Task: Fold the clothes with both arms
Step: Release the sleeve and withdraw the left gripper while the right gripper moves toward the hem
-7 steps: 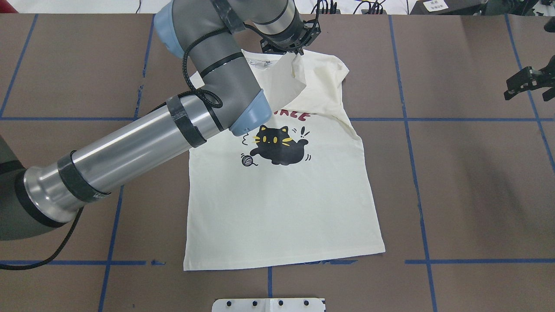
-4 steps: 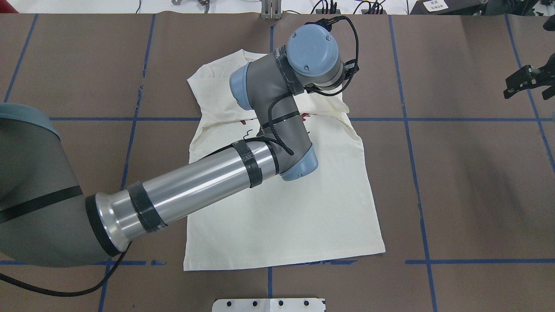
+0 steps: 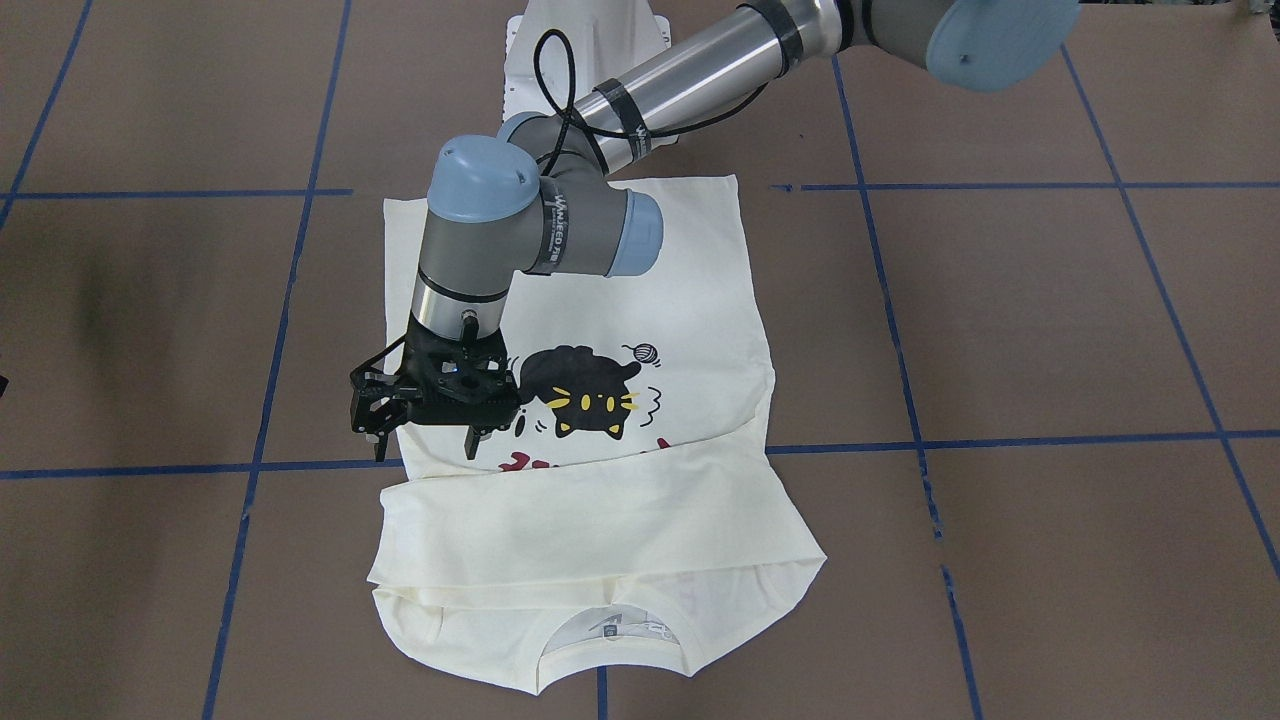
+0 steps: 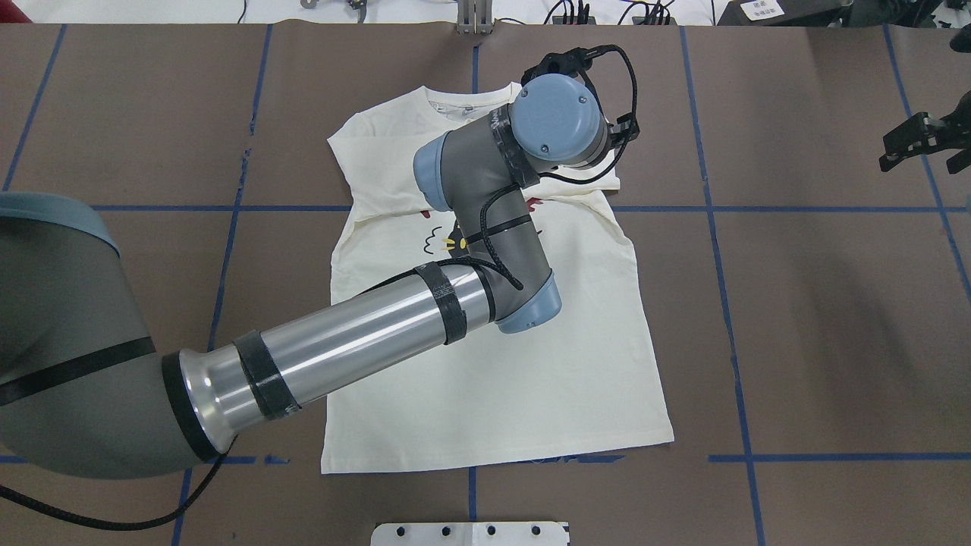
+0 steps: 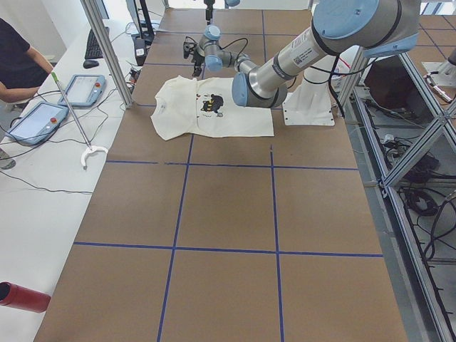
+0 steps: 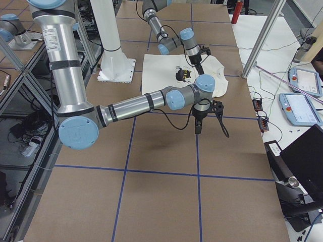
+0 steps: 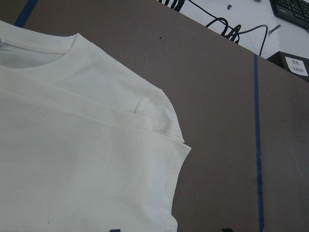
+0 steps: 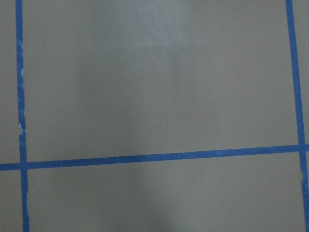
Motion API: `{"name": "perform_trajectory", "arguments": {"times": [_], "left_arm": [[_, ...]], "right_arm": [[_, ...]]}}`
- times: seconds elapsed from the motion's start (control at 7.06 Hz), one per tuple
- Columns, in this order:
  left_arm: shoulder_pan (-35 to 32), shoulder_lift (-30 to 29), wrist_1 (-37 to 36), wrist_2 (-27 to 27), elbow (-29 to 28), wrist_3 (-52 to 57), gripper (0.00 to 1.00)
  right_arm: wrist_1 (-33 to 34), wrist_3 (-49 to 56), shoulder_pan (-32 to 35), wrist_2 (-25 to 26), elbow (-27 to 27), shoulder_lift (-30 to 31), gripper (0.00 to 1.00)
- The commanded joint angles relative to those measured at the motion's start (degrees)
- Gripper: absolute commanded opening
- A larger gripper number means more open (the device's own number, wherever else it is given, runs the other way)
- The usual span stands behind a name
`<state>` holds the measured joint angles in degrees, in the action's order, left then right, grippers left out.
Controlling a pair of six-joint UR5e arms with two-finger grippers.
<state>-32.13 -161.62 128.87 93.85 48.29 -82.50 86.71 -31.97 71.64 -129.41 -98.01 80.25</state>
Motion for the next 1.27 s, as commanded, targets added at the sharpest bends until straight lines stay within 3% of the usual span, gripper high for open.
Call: {"name": "perform_trajectory", "arguments": {"times": [0.0,0.28,0.42,0.57,0.71,0.99,1.13], "left_arm": [[-1.52,10.38,-7.70,6.75,15.34,6.01,1.00],[-1.62,21.64,-12.66,8.18,27.77,11.54,1.00],[-1.62,31.09,-14.59,10.37,38.61,15.06,1.00],[-1.96,38.93,-19.05,10.74,50.38,20.83,1.00],[-2.75,42.06,-25.09,10.65,57.81,25.24,1.00],[-2.94,46.38,-26.30,10.48,62.18,26.87,1.00],[-2.67,46.22,-26.30,10.48,62.28,26.78,1.00]], "right_arm": [[-6.08,-11.63,-6.03,0.38,-2.51,0.69,1.00],[-8.04,-24.22,-14.64,3.35,-7.69,3.23,1.00],[-9.70,-31.68,-20.35,6.25,-12.24,5.77,1.00],[-16.42,-39.24,-27.80,11.49,-14.99,10.06,1.00],[-23.54,-47.40,-34.31,15.11,-15.88,12.80,1.00],[-23.61,-51.43,-47.32,26.87,-18.00,13.09,1.00],[-22.56,-51.44,-50.95,29.97,-18.35,13.00,1.00]]}}
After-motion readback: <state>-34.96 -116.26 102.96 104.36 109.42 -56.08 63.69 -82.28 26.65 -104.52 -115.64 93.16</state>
